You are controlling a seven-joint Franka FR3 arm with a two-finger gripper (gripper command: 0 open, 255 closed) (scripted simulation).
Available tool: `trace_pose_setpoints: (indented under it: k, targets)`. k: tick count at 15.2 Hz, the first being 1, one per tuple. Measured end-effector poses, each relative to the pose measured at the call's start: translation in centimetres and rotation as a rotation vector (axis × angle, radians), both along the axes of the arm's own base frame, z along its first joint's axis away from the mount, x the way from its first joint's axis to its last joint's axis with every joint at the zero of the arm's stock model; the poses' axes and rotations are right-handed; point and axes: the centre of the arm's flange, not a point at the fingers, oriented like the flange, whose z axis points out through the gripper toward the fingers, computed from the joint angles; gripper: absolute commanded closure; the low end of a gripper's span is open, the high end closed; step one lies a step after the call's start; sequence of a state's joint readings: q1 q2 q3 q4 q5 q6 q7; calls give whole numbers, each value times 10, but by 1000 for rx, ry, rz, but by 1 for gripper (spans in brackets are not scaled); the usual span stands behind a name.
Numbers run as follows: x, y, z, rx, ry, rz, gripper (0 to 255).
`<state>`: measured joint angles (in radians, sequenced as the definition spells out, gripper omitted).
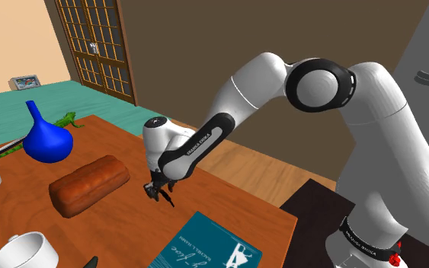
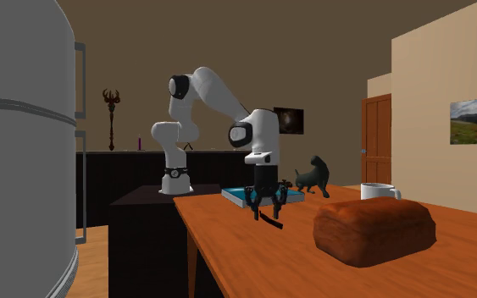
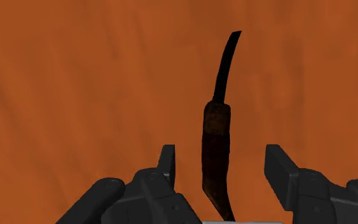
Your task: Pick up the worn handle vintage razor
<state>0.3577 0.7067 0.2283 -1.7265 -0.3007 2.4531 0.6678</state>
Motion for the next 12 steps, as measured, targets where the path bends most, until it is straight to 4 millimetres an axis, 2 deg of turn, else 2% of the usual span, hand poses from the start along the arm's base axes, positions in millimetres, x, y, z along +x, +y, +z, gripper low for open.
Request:
trace_pose_setpoints:
  k: [9, 12]
  targets:
    - [0, 0, -1, 0, 0, 0, 255]
    - [0, -1, 10, 0, 0, 0, 255]
